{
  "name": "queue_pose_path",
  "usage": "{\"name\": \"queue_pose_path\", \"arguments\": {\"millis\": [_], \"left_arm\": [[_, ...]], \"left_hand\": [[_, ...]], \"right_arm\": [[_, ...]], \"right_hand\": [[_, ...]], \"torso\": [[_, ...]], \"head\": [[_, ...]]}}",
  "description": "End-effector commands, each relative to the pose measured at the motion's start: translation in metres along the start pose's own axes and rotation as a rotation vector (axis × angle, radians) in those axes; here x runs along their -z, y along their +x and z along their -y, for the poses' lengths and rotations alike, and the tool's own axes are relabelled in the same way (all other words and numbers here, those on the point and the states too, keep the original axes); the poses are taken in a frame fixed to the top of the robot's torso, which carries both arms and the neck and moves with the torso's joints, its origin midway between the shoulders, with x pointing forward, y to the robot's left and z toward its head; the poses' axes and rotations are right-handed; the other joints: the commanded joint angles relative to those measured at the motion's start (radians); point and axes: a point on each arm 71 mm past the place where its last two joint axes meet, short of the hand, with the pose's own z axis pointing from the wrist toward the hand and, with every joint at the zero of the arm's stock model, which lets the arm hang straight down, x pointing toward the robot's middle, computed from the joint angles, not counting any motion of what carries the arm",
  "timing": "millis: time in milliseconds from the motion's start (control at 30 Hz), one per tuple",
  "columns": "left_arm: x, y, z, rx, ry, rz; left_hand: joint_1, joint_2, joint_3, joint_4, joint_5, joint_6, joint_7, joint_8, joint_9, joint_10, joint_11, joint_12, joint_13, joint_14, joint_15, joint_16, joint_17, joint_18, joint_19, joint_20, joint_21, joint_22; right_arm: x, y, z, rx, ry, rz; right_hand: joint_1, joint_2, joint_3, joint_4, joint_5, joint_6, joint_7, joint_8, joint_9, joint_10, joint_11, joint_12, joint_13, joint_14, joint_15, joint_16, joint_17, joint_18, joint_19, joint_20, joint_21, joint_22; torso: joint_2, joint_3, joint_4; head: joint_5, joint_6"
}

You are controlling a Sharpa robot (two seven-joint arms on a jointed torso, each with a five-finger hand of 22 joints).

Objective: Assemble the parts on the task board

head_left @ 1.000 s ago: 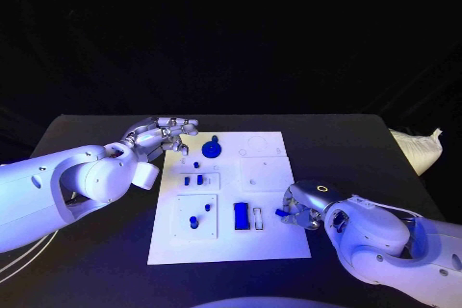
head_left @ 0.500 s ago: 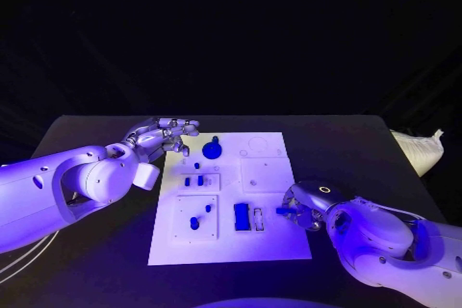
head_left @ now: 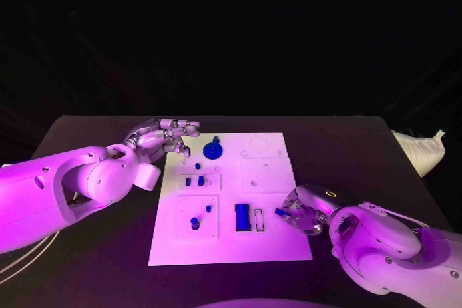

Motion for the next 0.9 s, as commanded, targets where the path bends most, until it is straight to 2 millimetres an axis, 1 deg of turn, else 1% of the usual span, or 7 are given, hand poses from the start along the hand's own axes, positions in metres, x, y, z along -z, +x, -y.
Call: {"name": "queue_pose_path", "arguments": {"millis": [33,267,333,400,500,600,900], "left_arm": [[0.000,0.003,0.001,0.003,0.009,-0.022],[0.000,0.004,0.001,0.003,0.009,-0.025],[0.000,0.004,0.001,0.004,0.009,-0.025],[0.000,0.004,0.001,0.004,0.009,-0.025],[0.000,0.004,0.001,0.004,0.009,-0.026],[0.000,0.004,0.001,0.004,0.009,-0.026],[0.000,0.004,0.001,0.004,0.009,-0.027]], "left_hand": [[0.002,0.011,-0.003,0.000,-0.003,-0.008,-0.001,0.003,0.000,-0.007,-0.001,0.004,0.001,-0.010,0.000,0.006,-0.001,0.018,0.000,0.007,-0.003,-0.001],[0.002,0.011,-0.003,0.000,-0.003,-0.008,-0.001,0.003,0.000,-0.007,-0.001,0.004,0.001,-0.010,0.000,0.006,-0.001,0.018,0.000,0.007,-0.003,-0.001],[0.002,0.011,-0.003,0.000,-0.003,-0.008,-0.001,0.003,0.000,-0.007,-0.001,0.004,0.001,-0.010,0.000,0.006,-0.001,0.018,0.000,0.007,-0.003,-0.001],[0.002,0.011,-0.003,0.000,-0.003,-0.008,-0.001,0.003,0.000,-0.007,-0.001,0.004,0.001,-0.010,0.000,0.006,-0.001,0.018,0.000,0.007,-0.003,-0.001],[0.002,0.011,-0.003,0.000,-0.003,-0.008,-0.001,0.003,0.000,-0.007,-0.001,0.004,0.001,-0.010,0.000,0.006,-0.001,0.018,0.000,0.007,-0.003,-0.001],[0.002,0.011,-0.003,0.000,-0.003,-0.008,-0.001,0.003,0.000,-0.007,-0.001,0.004,0.001,-0.010,0.000,0.006,-0.001,0.018,0.000,0.007,-0.003,-0.001],[0.002,0.011,-0.003,0.000,-0.003,-0.008,-0.001,0.003,0.000,-0.007,-0.001,0.004,0.001,-0.010,0.000,0.006,-0.001,0.018,0.000,0.007,-0.003,-0.001]], "right_arm": [[0.001,0.003,-0.001,-0.112,0.023,-0.026],[0.000,0.007,-0.005,-0.172,0.027,-0.065],[-0.001,0.008,-0.007,-0.185,0.026,-0.076],[-0.002,0.009,-0.008,-0.192,0.026,-0.082],[-0.003,0.010,-0.010,-0.203,0.025,-0.084],[-0.004,0.011,-0.013,-0.214,0.022,-0.082],[-0.007,0.012,-0.021,-0.231,0.005,-0.081]], "right_hand": [[-0.024,-0.010,-0.006,0.014,0.017,0.021,-0.011,0.002,0.013,0.006,0.003,0.004,0.119,0.089,-0.004,0.003,0.184,-0.014,0.028,0.002,0.004,0.136],[-0.052,-0.029,-0.023,0.026,0.043,0.026,-0.013,0.002,0.015,0.008,0.002,0.007,0.121,0.089,-0.005,0.004,0.185,-0.014,0.029,0.001,0.004,0.138],[-0.065,-0.037,-0.035,0.032,0.062,0.029,-0.014,0.002,0.015,0.009,0.001,0.009,0.123,0.089,-0.005,0.004,0.186,-0.014,0.029,0.001,0.004,0.138],[-0.075,-0.042,-0.049,0.038,0.092,0.032,-0.014,0.002,0.016,0.010,0.001,0.011,0.124,0.089,-0.006,0.004,0.186,-0.014,0.030,0.000,0.005,0.138],[-0.090,-0.046,-0.069,0.048,0.114,0.035,-0.015,0.001,0.017,0.011,0.000,0.011,0.125,0.089,-0.006,0.005,0.187,-0.014,0.030,0.000,0.005,0.139],[-0.098,-0.046,-0.086,0.055,0.135,0.038,-0.016,0.001,0.018,0.012,-0.001,0.013,0.126,0.089,-0.007,0.005,0.187,-0.014,0.030,-0.001,0.005,0.139],[-0.101,-0.045,-0.097,0.059,0.143,0.040,-0.017,0.001,0.019,0.013,-0.001,0.015,0.127,0.090,-0.008,0.005,0.187,-0.015,0.030,-0.002,0.005,0.140]], "torso": [[0.000,0.0000,-0.0009],[0.000,-0.0007,-0.0001],[0.000,-0.0006,-0.0005],[0.000,-0.0010,-0.0001],[0.000,-0.0010,0.0005],[0.000,-0.0008,-0.0003],[0.000,-0.0004,-0.0003]], "head": [[0.002,-0.003],[0.002,-0.007],[0.002,-0.006],[0.002,-0.007],[0.004,-0.006],[0.006,-0.008],[0.009,-0.008]]}}
